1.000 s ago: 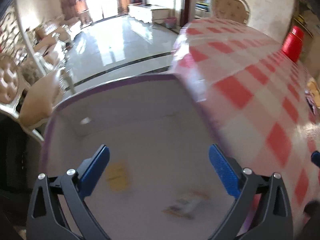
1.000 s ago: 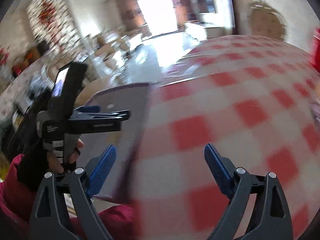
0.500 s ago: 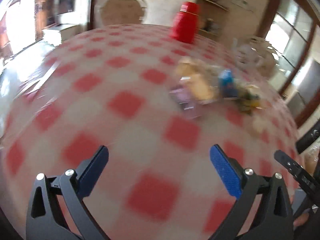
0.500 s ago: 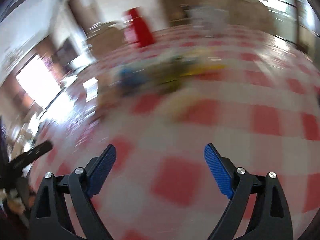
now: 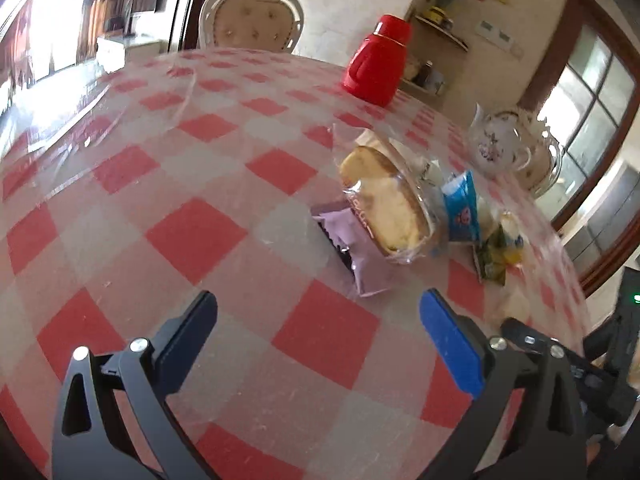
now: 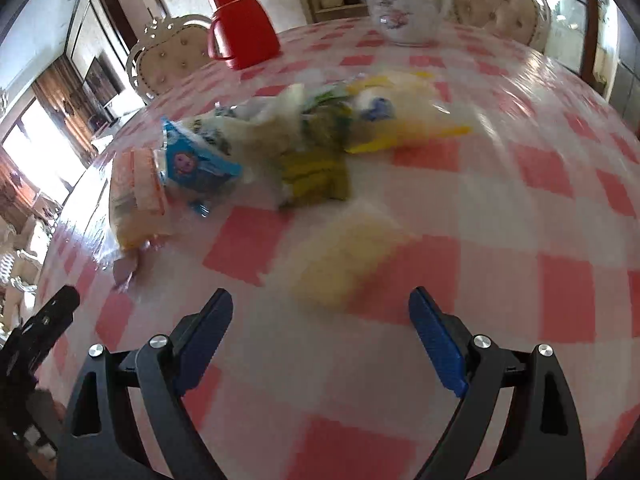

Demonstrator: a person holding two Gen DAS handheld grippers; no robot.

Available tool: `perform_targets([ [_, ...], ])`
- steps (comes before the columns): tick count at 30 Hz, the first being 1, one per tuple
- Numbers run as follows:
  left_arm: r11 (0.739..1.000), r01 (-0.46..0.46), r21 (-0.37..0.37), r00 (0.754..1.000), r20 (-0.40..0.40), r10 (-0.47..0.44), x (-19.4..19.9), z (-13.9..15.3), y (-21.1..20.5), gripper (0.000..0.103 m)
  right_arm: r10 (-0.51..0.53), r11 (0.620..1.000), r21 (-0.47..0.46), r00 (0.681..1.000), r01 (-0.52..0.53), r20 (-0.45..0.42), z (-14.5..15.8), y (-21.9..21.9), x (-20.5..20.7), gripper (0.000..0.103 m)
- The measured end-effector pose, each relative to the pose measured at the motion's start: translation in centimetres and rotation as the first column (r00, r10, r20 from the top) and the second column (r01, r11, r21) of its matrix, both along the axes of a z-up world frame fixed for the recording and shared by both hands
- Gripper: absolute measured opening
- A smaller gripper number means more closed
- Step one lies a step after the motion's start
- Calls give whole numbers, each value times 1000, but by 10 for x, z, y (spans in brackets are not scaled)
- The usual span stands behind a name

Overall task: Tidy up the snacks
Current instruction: 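Grasp a wrapped cake with the right tool while the left tool grasps the bread loaf bag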

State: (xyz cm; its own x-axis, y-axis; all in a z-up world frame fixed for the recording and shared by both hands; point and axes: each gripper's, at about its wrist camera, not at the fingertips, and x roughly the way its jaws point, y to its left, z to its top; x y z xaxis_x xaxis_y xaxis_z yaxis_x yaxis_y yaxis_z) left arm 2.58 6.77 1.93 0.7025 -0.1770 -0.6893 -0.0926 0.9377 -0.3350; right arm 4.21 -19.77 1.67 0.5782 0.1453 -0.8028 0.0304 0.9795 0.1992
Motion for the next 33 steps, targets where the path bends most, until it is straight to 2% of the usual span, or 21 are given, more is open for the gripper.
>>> perform_targets([
  [2,1000,8,-7,1000,-15,-8,3,-2,0,101,15,999,-43,1000,-15,0,-1,13,9,87],
  [5,999,38,31,999,-14,-38,4,0,-8,101,20,993,-114,1000,-20,0,-3,24,19,83],
  [6,997,56,52,998,-11,-55,4,1,-12,101,24,989,-148,1000,-23,2,-4,29,21,78],
  [8,994,74,82,997,-2,-74,2,2,-19,101,49,980,-196,999,-45,17,-3,34,21,60],
  [9,992,82,98,997,4,-83,0,3,-22,101,74,978,-196,997,-67,32,-2,34,17,42],
  [10,991,87,104,996,6,-88,0,4,-23,101,89,977,-198,995,-80,40,-2,33,14,36],
  [17,995,60,84,998,-11,-59,10,5,-19,101,102,982,-168,990,-84,96,4,18,4,36],
  [20,992,69,101,998,-12,-68,39,16,-26,101,97,987,-133,992,-85,85,2,14,7,36],
  [24,995,55,79,998,-22,-54,83,21,-35,101,99,989,-116,991,-89,85,2,11,10,36],
  [29,994,34,99,994,-102,-24,127,7,-46,101,110,990,-97,991,-102,77,0,11,11,36],
  [30,992,48,118,993,-110,-35,130,3,-50,94,113,990,-96,991,-105,76,0,11,11,36],
  [31,990,84,110,993,-86,-75,128,3,-53,65,114,990,-95,991,-107,75,0,12,12,36],
  [33,986,102,129,994,-41,-98,120,11,-57,60,119,990,-91,990,-112,73,0,12,12,36],
])
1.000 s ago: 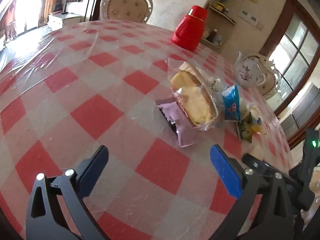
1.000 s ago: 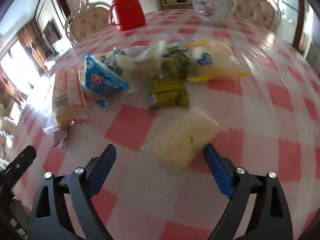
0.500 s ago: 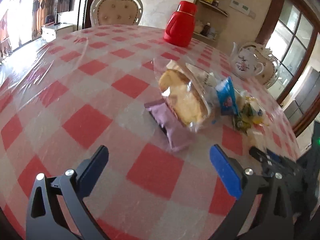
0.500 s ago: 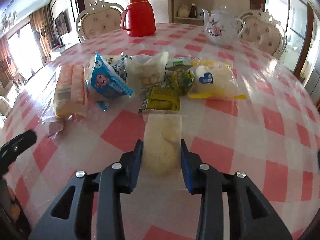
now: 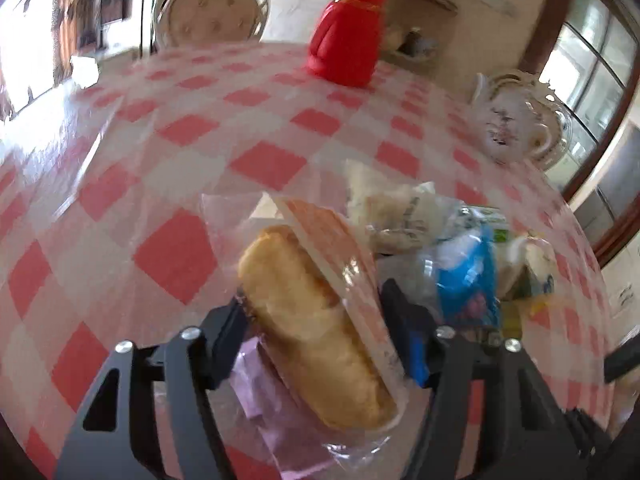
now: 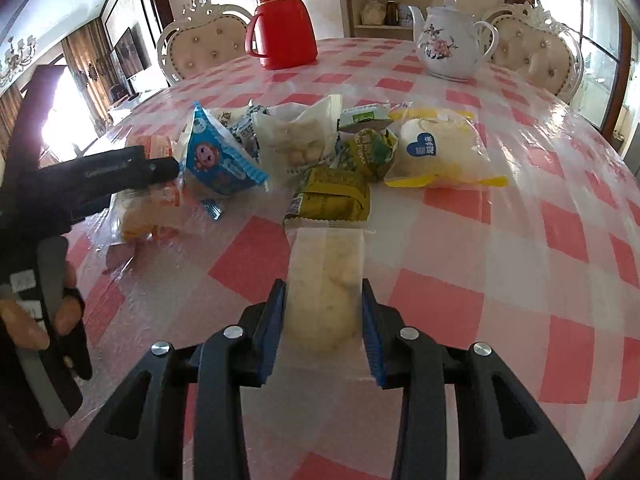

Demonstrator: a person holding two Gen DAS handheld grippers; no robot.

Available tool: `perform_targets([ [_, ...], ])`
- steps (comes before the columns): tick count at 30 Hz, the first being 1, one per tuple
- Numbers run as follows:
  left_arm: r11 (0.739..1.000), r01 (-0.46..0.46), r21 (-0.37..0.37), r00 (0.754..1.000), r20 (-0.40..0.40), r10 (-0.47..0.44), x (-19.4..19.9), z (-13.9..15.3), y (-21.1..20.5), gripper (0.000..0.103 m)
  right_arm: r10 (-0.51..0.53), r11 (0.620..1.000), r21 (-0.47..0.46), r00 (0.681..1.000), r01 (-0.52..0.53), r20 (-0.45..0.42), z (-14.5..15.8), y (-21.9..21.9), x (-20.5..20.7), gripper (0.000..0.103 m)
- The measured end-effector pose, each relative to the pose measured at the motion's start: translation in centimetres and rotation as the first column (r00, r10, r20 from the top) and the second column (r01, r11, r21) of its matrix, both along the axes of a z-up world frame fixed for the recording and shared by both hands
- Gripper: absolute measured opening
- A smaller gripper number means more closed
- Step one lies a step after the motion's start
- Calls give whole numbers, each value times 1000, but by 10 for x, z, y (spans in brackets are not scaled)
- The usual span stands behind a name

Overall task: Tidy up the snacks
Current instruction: 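Grasp a wrapped cake with the right tool while the left tool grasps the bread loaf bag, then carry the cake and bread loaf bag over the white box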

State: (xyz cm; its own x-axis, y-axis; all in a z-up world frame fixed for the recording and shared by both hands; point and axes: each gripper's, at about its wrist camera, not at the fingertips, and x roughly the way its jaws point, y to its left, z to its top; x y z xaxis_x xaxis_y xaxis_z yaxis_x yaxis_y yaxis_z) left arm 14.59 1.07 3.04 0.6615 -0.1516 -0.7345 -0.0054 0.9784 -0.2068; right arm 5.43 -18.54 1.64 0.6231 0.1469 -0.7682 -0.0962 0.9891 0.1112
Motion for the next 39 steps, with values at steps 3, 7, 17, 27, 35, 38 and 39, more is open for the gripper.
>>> perform_targets([
  [3,1000,1,4,996,90,-2,-14,17,4,52,-3,1000,4,1000,3,4,1,-1,-1,36],
  [7,1000,8,-19,986,168,-5,-32,37,16,47,-15,1000,27,1000,15,6,1,-5,0,36],
  [17,992,50,-113,993,110,-37,-93,25,51,45,-16,1000,28,999,15,33,4,-5,-4,36],
  [27,969,24,-245,998,54,-11,-155,16,107,45,-42,998,46,997,39,66,9,-9,-10,36],
  [35,982,27,-185,998,69,-15,-191,22,108,45,51,993,99,989,-65,139,26,22,-38,36],
  [38,982,24,-186,998,61,-13,-191,19,111,47,87,991,89,982,-103,166,32,38,-52,36],
  [39,982,9,-190,999,50,0,-186,17,112,51,98,990,87,981,-114,170,33,43,-55,36],
])
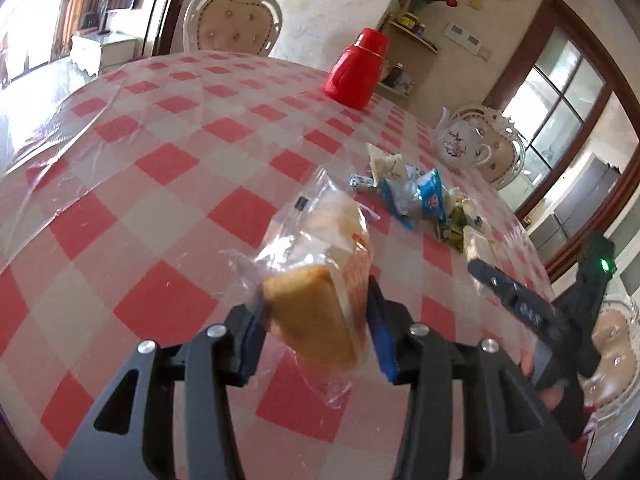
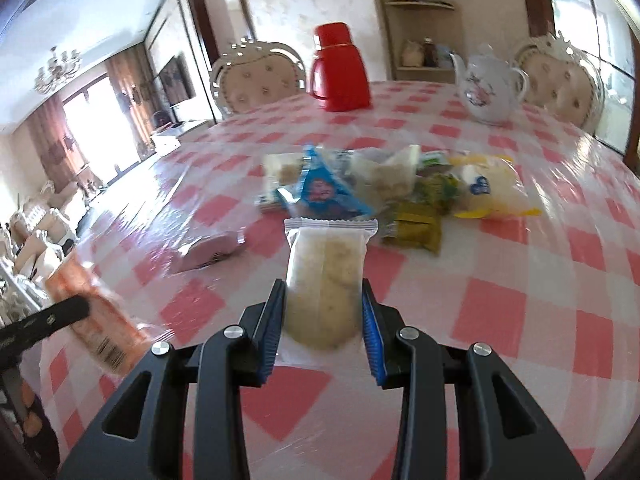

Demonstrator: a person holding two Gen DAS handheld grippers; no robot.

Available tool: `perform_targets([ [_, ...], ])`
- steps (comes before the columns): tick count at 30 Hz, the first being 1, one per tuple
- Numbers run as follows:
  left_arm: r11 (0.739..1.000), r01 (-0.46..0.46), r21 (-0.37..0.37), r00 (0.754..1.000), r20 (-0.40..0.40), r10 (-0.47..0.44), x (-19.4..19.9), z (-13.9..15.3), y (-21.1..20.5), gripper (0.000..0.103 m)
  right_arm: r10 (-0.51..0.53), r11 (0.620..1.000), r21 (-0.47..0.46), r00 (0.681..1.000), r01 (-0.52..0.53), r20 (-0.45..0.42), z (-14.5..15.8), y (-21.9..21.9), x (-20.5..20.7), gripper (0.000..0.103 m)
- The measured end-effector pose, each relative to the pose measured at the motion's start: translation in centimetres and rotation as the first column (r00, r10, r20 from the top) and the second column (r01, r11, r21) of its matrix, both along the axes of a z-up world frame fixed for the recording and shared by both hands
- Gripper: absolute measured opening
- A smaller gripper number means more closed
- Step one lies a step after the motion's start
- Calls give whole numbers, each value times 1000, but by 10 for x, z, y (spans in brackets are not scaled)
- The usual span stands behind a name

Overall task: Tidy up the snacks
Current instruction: 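Carry the cake and bread loaf bag over the white box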

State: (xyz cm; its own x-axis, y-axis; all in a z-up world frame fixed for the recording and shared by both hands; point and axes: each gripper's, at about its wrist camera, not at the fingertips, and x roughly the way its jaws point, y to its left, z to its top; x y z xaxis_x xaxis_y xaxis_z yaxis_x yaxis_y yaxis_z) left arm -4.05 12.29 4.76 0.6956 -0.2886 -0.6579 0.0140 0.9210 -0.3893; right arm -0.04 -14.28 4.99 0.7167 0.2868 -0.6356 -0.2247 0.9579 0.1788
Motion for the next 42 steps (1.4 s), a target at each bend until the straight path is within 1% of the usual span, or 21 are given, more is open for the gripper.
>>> perform_targets([
  [1,1000,-8,4,1000,-13,8,5,-2,0,71,10,1000,-3,1000,-10,4,1,4,-3,36],
  [2,1000,-5,15,999,-38,6,13,-6,-3,85,15,1000,-9,1000,-15,6,1,7,-4,36],
  [3,1000,2,29,997,-83,1,26,-15,-9,94,16,1000,-16,1000,-16,7,1,10,-5,36],
  [4,999,-5,38,995,-102,9,33,-19,-12,94,16,1000,-24,1000,-16,5,0,11,-5,36],
  [5,999,-5,42,992,-124,10,42,-26,-17,94,13,1000,-26,1000,-12,3,-1,11,-5,36],
  [7,1000,-11,23,992,-123,14,49,-32,-21,63,7,1000,-20,1000,-7,-1,-2,9,-5,36],
  [9,1000,-26,2,994,-107,26,47,-29,-20,50,6,1000,-17,1000,-6,-5,-4,7,-4,36],
  [10,1000,-26,-3,995,-95,26,45,-28,-19,48,11,1000,-17,1000,-11,-6,-5,8,-4,36],
  [13,998,-68,12,996,-59,69,33,-21,-12,47,29,999,-24,1000,-29,1,-4,12,-6,36],
  [15,997,-76,12,996,-39,76,21,-14,-7,47,45,999,-21,999,-45,9,-3,15,-9,36],
  [18,992,-84,97,996,-7,85,2,-4,-5,47,75,997,9,997,-75,9,-1,19,-15,36],
  [20,987,-85,134,996,-2,86,-9,0,-1,47,102,995,15,995,-102,6,0,28,-21,36],
  [22,984,-88,153,996,-5,90,-18,0,4,47,135,990,29,991,-135,-5,-1,38,-26,36],
  [27,978,-112,177,993,-7,115,-43,-3,22,47,208,977,46,978,-207,-16,-1,68,-39,36],
  [30,972,-134,195,991,1,136,-62,-2,35,47,266,962,65,964,-264,-22,0,92,-48,36],
  [36,949,-206,239,977,7,211,-105,-2,69,47,409,911,71,912,-407,-24,1,154,-74,36],
  [39,934,-258,245,964,-4,267,-128,-4,95,47,484,874,72,875,-481,-25,2,187,-89,36],
  [42,910,-316,268,944,-8,331,-151,-3,121,47,548,835,69,836,-546,-26,2,217,-103,36],
])
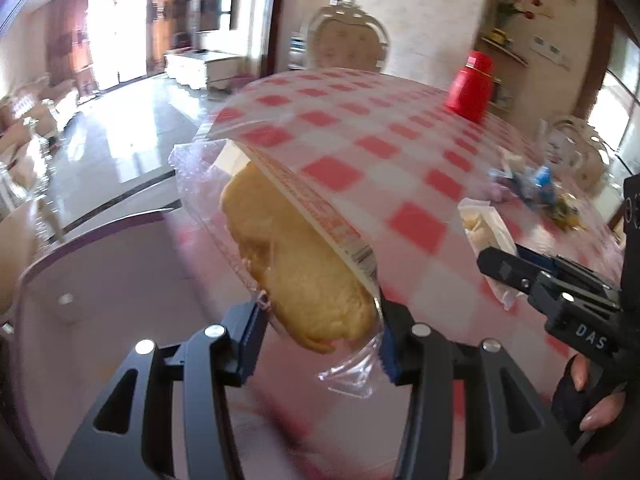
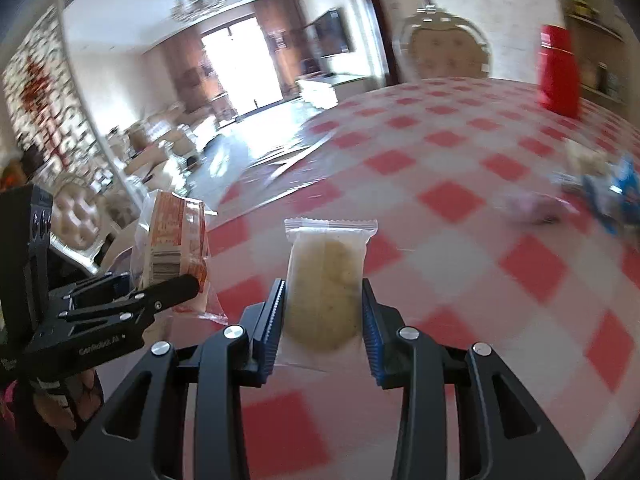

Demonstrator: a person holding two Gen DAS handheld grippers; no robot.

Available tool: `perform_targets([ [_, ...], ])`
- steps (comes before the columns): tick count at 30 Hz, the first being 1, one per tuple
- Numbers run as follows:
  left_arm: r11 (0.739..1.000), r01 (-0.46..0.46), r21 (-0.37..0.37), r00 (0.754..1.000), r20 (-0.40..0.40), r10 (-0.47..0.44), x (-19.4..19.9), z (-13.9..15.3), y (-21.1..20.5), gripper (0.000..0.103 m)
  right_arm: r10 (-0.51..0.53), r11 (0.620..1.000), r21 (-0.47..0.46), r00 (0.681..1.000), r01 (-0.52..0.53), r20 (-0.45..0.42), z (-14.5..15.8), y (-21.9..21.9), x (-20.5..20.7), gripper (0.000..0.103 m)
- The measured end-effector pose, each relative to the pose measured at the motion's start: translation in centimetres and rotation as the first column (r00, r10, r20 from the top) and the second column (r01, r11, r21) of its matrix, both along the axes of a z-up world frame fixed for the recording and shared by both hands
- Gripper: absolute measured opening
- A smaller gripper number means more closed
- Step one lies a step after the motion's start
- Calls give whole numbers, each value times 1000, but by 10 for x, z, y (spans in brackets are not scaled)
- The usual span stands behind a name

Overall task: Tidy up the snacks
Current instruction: 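Carry the cake and bread loaf bag over the white box, then open both tools to drop the snacks into the box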

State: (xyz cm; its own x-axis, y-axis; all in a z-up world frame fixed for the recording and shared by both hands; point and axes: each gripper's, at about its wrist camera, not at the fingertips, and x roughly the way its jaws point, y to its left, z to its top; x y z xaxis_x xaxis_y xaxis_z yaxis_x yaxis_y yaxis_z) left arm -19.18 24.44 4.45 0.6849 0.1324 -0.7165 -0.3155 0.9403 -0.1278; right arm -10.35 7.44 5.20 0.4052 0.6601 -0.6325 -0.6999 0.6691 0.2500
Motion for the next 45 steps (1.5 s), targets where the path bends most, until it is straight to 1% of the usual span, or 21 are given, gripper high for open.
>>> perform_targets([
  [1,1000,-22,8,1000,-6,22,-8,0,9,47,32,999,0,999,-32,-2,0,14,-7,36],
  [6,992,-126,24,991,-44,127,-43,-7,50,48,138,990,-9,990,-138,3,0,56,-36,36],
  [12,975,-220,37,970,-100,223,-80,-21,90,48,271,962,-33,963,-270,15,-1,103,-77,36],
  [15,967,-251,52,959,-121,256,-94,-25,105,48,315,948,-45,949,-314,23,-2,117,-93,36],
  [18,960,-273,63,950,-139,279,-101,-28,111,48,359,932,-57,933,-357,24,-4,127,-108,36],
  [23,948,-311,73,932,-174,319,-109,-37,126,48,442,894,-87,897,-439,24,-8,138,-127,36],
  [25,942,-324,90,924,-186,335,-108,-39,128,48,469,880,-98,883,-465,24,-10,140,-131,37],
  [26,936,-333,113,918,-188,349,-108,-39,128,48,481,873,-99,876,-477,27,-10,140,-135,37],
  [27,931,-339,132,913,-191,360,-108,-39,127,51,490,869,-92,871,-486,26,-10,139,-136,38],
  [28,925,-347,157,907,-196,374,-107,-38,127,67,495,866,-86,869,-492,21,-9,139,-137,39],
  [29,917,-354,184,901,-196,387,-106,-38,126,75,496,866,-79,868,-494,15,-9,137,-135,40],
  [30,915,-353,195,901,-192,389,-106,-38,125,80,493,868,-73,870,-491,11,-8,136,-135,41],
  [32,914,-349,208,901,-193,388,-102,-38,121,80,483,874,-72,876,-481,11,-8,133,-132,42],
  [35,917,-340,208,903,-202,380,-97,-40,118,80,462,885,-60,887,-461,-1,-7,127,-124,43],
  [38,921,-328,211,905,-210,370,-90,-41,113,82,443,896,-49,897,-442,-5,-5,120,-115,44],
  [40,921,-323,216,906,-211,367,-82,-40,107,87,432,901,-48,902,-432,-4,-3,115,-109,48],
  [43,924,-316,216,909,-210,360,-69,-39,101,92,409,911,-48,912,-409,-2,-1,102,-98,51],
  [45,933,-299,203,918,-208,339,-56,-37,93,93,391,919,-47,920,-391,-6,0,91,-89,53],
])
